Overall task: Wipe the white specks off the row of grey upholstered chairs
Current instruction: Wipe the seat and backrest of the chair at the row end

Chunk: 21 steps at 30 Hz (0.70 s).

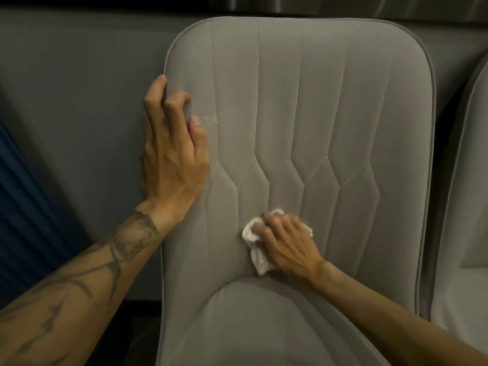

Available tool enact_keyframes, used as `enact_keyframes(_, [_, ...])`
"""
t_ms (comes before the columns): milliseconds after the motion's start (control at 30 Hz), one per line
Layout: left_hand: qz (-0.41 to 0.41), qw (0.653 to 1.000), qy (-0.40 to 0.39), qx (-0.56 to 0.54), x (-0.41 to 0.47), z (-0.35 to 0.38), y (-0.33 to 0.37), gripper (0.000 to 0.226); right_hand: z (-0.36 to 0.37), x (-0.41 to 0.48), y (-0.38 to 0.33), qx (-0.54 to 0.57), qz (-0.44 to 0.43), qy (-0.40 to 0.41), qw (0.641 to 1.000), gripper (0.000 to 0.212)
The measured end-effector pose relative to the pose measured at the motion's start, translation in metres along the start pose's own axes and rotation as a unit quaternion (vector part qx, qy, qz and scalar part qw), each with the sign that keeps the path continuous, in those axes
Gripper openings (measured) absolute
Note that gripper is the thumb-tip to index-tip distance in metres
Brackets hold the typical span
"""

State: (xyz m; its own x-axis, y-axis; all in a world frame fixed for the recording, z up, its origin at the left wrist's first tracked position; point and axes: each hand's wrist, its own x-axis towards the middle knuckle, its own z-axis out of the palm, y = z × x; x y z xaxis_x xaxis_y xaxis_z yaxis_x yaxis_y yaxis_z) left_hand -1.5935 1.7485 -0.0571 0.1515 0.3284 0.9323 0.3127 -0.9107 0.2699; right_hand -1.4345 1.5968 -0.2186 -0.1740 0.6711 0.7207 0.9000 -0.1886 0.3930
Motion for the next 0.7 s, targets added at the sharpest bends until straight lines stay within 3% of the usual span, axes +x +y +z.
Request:
enact_keyframes(133, [-0.002,1.000,0.007,-0.001,0.001,0.000,-0.001,0.029,0.008,0.008,-0.014,0.041,0.168,0.080,0.982,0.025])
enact_keyframes(167, [-0.003,1.000,0.005,-0.002,0.001,-0.001,0.000,0.029,0.012,0.001,-0.024,0.046,0.150,0.067,0.985,0.026])
enact_keyframes(300, [-0.004,1.000,0.001,-0.003,0.002,-0.002,0.002,0.030,0.013,-0.019,-0.027,0.020,-0.057,-0.047,0.997,0.023])
enact_keyframes(367, [-0.007,1.000,0.001,-0.004,0.002,-0.003,0.002,0.030,0.004,-0.009,-0.018,0.008,-0.092,-0.049,0.995,0.024])
enact_keyframes(500, [-0.009,1.000,-0.006,-0.007,0.001,-0.003,0.002,0.029,-0.022,0.064,0.009,0.019,0.062,0.071,0.995,0.022])
enact_keyframes(633, [-0.009,1.000,-0.005,-0.008,0.002,-0.002,-0.003,0.029,-0.031,0.125,0.001,0.033,0.265,0.143,0.953,0.016])
enact_keyframes(700, [-0.006,1.000,-0.008,-0.015,0.002,-0.002,-0.004,0.028,-0.027,0.117,-0.026,0.065,0.256,0.128,0.956,0.016])
